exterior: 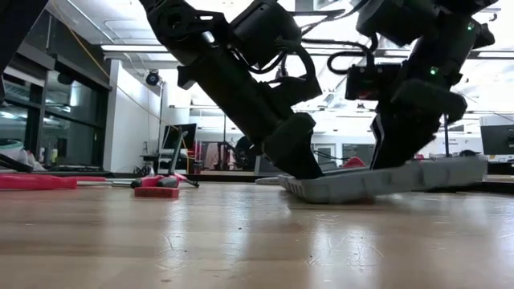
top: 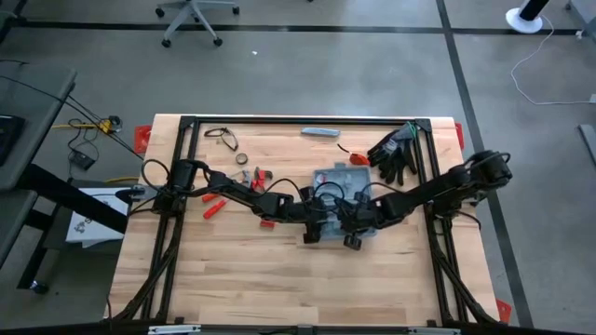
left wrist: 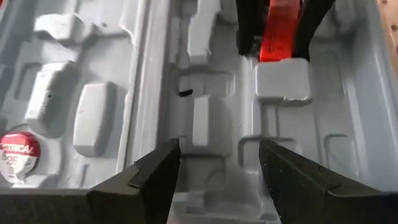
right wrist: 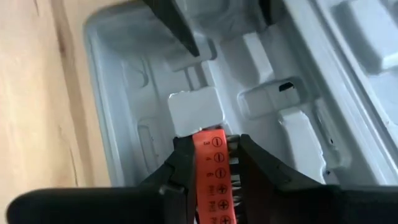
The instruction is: Prefit tool cases
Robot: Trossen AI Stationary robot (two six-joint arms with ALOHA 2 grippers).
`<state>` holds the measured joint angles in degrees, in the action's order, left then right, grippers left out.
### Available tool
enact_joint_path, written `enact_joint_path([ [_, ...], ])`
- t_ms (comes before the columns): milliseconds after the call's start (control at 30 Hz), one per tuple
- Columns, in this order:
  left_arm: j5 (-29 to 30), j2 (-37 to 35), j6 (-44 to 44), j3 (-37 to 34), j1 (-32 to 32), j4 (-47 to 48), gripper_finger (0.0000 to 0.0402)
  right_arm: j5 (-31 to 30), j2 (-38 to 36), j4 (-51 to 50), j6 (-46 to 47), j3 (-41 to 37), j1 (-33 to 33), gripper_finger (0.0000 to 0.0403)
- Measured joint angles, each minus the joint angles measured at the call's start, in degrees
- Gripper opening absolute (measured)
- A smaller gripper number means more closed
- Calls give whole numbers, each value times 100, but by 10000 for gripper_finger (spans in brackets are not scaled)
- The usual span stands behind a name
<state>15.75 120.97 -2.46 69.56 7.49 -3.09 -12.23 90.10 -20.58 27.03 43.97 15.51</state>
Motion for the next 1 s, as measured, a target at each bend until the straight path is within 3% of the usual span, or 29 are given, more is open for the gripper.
enact_joint_path([
  [1000, 42, -22, 11, -4, -4, 430, 213, -1058, -1496, -644, -202, 1, -57, 74],
])
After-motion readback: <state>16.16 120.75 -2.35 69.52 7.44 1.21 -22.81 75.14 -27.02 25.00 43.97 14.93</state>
